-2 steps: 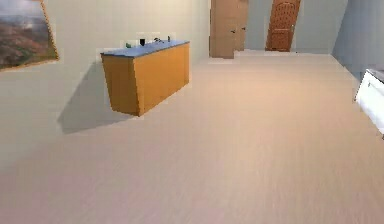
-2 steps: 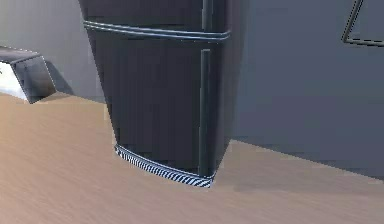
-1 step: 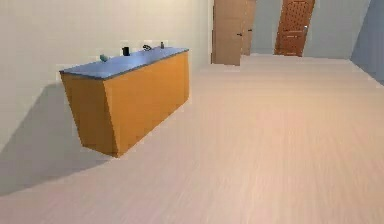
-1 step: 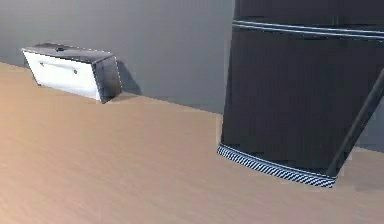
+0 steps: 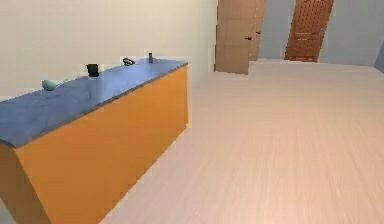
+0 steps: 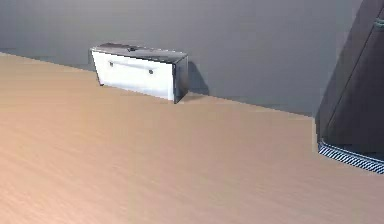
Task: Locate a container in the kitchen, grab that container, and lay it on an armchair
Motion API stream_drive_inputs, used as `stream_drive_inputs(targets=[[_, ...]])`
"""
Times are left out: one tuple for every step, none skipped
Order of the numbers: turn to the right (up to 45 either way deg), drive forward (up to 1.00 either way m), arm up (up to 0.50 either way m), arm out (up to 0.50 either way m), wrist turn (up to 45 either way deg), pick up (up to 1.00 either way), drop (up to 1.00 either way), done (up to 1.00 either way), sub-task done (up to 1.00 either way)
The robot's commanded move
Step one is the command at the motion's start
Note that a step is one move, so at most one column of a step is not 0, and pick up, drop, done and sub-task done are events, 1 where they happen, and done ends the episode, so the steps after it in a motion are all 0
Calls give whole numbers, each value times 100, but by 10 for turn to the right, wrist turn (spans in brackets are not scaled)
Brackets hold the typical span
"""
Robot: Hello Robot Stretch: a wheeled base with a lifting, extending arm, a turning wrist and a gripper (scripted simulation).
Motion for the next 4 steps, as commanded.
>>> stream_drive_inputs(targets=[[0, 100, 0, 0, 0, 0, 0, 0, 0], [-60, 0, 0, 0, 0, 0, 0, 0, 0], [0, 50, 0, 0, 0, 0, 0, 0, 0], [-450, 0, 0, 0, 0, 0, 0, 0, 0]])
